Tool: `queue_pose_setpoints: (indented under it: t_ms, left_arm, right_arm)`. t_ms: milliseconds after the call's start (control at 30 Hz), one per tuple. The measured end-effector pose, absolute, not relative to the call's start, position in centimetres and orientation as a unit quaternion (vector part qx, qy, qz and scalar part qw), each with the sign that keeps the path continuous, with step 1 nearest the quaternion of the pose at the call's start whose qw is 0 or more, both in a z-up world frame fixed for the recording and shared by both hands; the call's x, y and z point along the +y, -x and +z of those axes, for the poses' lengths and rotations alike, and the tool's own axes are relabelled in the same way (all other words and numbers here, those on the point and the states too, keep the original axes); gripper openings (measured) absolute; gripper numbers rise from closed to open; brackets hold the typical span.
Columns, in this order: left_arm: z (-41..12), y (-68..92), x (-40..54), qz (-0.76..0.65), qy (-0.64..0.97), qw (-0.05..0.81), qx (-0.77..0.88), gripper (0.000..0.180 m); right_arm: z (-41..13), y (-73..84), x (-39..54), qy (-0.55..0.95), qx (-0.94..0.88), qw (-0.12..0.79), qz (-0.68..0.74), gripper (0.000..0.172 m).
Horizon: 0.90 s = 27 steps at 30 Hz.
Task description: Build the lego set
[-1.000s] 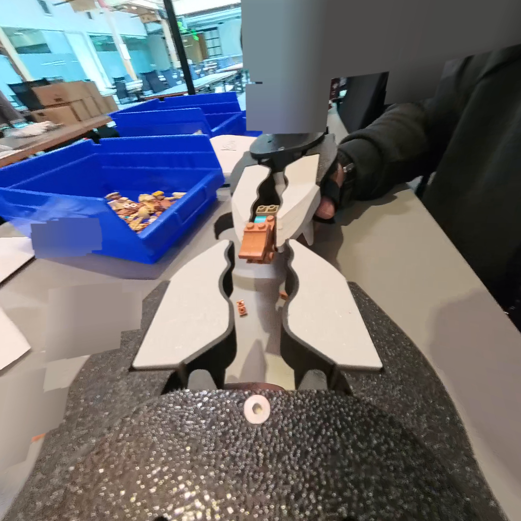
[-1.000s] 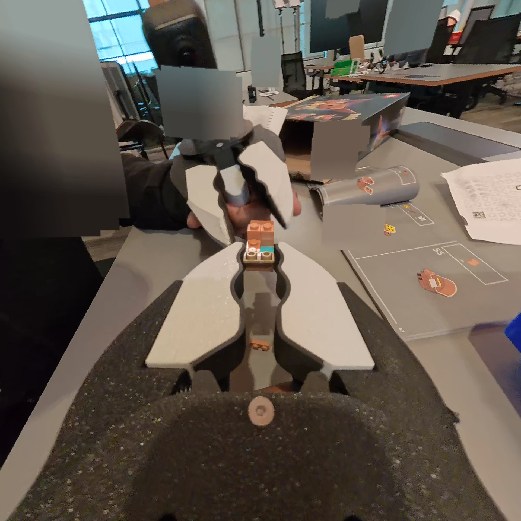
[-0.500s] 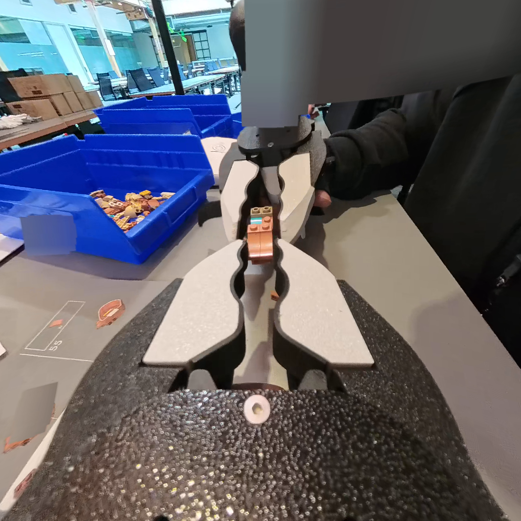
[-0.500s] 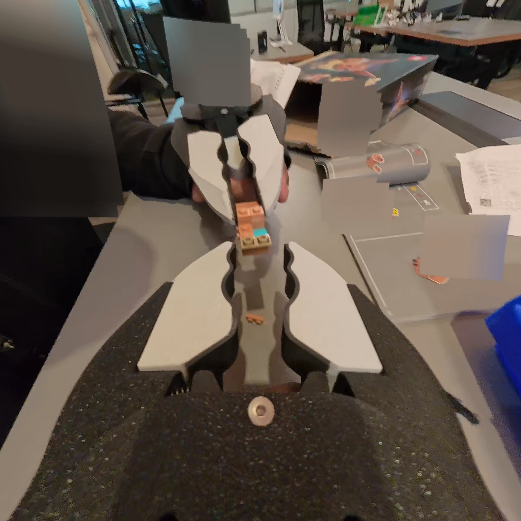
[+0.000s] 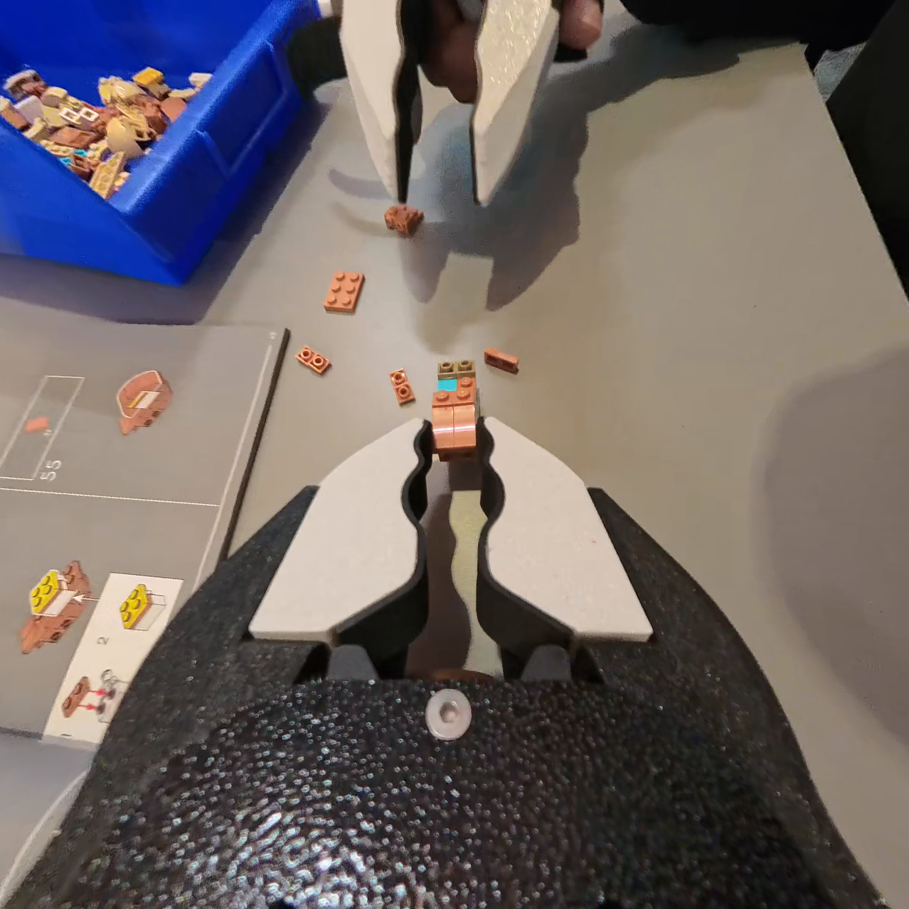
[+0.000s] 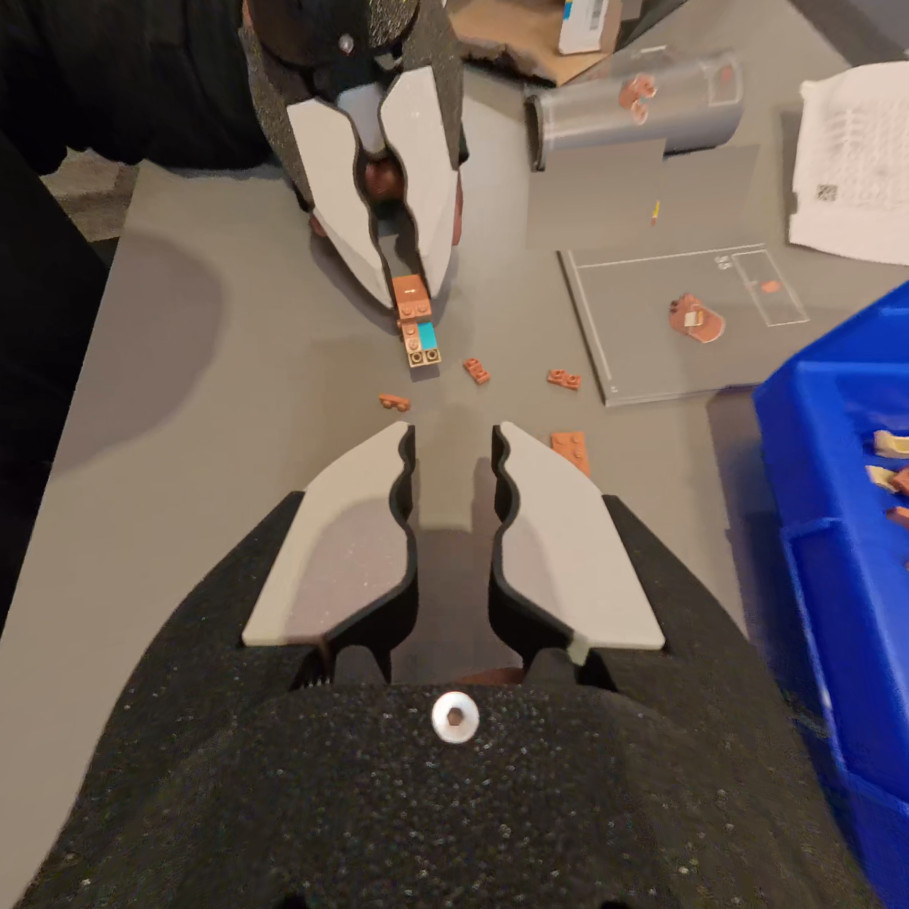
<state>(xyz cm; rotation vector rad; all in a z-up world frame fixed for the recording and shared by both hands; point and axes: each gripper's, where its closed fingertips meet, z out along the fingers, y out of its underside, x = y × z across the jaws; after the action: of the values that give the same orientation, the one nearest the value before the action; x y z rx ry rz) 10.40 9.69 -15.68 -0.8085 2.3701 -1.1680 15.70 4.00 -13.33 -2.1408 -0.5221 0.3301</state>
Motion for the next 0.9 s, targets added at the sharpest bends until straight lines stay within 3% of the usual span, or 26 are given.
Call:
queue_pose_setpoints:
  t_ms: [400, 600, 900]
  left_arm:
    - [-16.7, -10.4, 10.0, -0.386, 0.294, 0.187, 0.854, 0.017]
    - [-16.8, -10.5, 10.0, -0.381, 0.294, 0.192, 0.855, 0.026]
    - [-16.6, -10.8, 10.2, -0.386, 0.301, 0.198, 0.849, 0.028]
  right_arm:
    - [-15.9, -11.5, 5.0, 0.884, -0.223, 0.393, 0.116, 0.029]
    - [-17.1, -11.1, 5.3, 0.899, -0.204, 0.372, 0.113, 0.027]
    - [-17.3, -11.2, 5.8, 0.900, -0.200, 0.379, 0.085, 0.023]
